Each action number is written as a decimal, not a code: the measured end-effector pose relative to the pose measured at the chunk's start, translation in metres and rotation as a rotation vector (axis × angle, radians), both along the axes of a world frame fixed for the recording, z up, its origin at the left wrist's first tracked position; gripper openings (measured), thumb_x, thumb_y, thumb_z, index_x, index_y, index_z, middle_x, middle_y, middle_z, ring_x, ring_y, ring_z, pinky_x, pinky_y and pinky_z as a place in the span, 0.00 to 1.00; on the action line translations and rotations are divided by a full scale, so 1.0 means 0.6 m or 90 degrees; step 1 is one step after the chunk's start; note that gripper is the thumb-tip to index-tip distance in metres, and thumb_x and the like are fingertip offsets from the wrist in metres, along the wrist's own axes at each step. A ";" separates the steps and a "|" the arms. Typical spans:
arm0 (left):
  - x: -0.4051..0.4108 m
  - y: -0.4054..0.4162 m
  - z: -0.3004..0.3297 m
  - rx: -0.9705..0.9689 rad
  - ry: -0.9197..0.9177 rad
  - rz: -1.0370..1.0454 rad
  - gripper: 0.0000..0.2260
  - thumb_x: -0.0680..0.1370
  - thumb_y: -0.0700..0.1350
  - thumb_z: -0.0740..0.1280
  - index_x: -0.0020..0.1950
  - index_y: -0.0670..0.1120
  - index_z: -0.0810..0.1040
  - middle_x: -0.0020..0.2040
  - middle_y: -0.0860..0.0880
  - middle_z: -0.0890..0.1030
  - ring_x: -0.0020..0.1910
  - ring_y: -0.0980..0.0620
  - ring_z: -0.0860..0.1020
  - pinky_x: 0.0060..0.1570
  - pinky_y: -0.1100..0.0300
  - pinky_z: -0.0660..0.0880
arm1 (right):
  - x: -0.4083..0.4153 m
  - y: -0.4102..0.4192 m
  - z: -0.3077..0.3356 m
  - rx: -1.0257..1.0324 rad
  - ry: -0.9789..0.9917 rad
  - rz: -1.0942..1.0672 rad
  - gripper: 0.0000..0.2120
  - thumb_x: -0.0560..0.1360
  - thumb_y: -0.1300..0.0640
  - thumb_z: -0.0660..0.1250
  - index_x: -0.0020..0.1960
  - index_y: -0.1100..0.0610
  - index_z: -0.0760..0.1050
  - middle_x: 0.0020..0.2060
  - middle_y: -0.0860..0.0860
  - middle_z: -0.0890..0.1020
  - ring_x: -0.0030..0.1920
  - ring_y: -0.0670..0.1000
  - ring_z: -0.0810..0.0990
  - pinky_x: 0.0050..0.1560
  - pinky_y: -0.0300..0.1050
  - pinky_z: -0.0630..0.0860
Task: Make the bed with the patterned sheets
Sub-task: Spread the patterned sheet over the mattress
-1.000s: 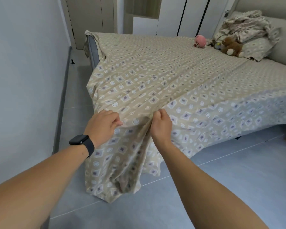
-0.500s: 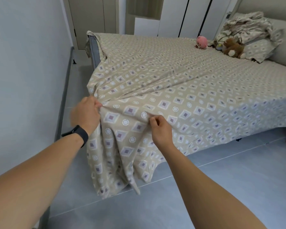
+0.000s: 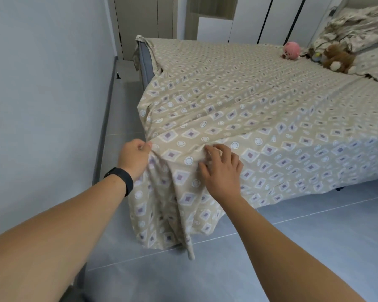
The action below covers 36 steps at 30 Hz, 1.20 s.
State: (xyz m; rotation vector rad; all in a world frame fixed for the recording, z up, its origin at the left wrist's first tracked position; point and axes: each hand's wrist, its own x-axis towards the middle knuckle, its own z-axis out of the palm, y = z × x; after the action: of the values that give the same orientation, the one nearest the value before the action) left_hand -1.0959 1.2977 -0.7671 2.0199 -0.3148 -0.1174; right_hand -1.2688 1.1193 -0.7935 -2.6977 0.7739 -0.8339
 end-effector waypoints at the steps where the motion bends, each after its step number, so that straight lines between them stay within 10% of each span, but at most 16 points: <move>1: 0.004 0.001 0.011 -0.013 -0.013 0.045 0.15 0.83 0.52 0.64 0.46 0.40 0.77 0.37 0.48 0.77 0.36 0.47 0.74 0.38 0.55 0.68 | 0.000 -0.001 0.002 -0.001 -0.008 -0.010 0.24 0.78 0.43 0.65 0.72 0.45 0.68 0.71 0.48 0.66 0.65 0.55 0.65 0.65 0.53 0.61; 6: 0.035 -0.002 0.043 -0.027 -0.052 0.143 0.12 0.83 0.51 0.64 0.46 0.43 0.75 0.37 0.52 0.74 0.41 0.45 0.74 0.43 0.56 0.67 | -0.010 -0.006 0.007 0.093 -0.069 -0.119 0.29 0.77 0.41 0.68 0.74 0.48 0.65 0.71 0.51 0.65 0.68 0.55 0.63 0.68 0.54 0.58; 13: 0.023 0.002 0.012 0.224 -0.096 0.014 0.08 0.82 0.48 0.63 0.57 0.46 0.75 0.53 0.45 0.77 0.53 0.40 0.76 0.51 0.50 0.71 | -0.022 -0.032 -0.003 0.588 -0.143 -0.176 0.14 0.80 0.42 0.64 0.54 0.53 0.74 0.46 0.48 0.81 0.49 0.52 0.80 0.51 0.50 0.74; 17: -0.001 -0.003 0.024 0.261 -0.285 -0.002 0.15 0.77 0.49 0.68 0.63 0.52 0.75 0.61 0.48 0.74 0.62 0.42 0.70 0.61 0.48 0.64 | -0.006 -0.025 -0.001 0.599 -0.162 -0.176 0.12 0.83 0.48 0.62 0.53 0.57 0.77 0.41 0.48 0.80 0.43 0.51 0.78 0.46 0.46 0.71; 22: -0.026 -0.018 0.011 0.307 -0.471 -0.395 0.16 0.76 0.65 0.67 0.58 0.57 0.76 0.55 0.57 0.75 0.56 0.51 0.69 0.58 0.51 0.66 | -0.009 -0.023 0.007 0.629 -0.183 -0.177 0.10 0.82 0.55 0.60 0.46 0.59 0.74 0.37 0.51 0.76 0.36 0.51 0.73 0.37 0.46 0.69; 26: -0.035 -0.029 0.009 0.257 -0.529 -0.434 0.05 0.78 0.47 0.72 0.48 0.48 0.78 0.46 0.52 0.77 0.47 0.48 0.72 0.48 0.49 0.72 | -0.016 -0.009 0.011 0.597 -0.172 -0.166 0.12 0.80 0.56 0.57 0.39 0.58 0.65 0.33 0.52 0.71 0.34 0.52 0.66 0.35 0.47 0.64; 36: 0.001 0.016 0.020 0.194 -0.273 -0.362 0.12 0.77 0.40 0.72 0.37 0.48 0.73 0.36 0.53 0.77 0.36 0.57 0.74 0.36 0.58 0.67 | -0.018 0.042 0.024 0.554 -0.138 -0.128 0.17 0.80 0.54 0.60 0.34 0.56 0.62 0.28 0.50 0.68 0.30 0.50 0.64 0.34 0.47 0.62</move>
State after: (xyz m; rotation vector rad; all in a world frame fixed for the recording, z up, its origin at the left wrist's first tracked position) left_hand -1.0955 1.3076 -0.7551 2.1903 -1.2032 -0.0878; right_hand -1.2796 1.1444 -0.7793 -1.7592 1.0546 -0.6092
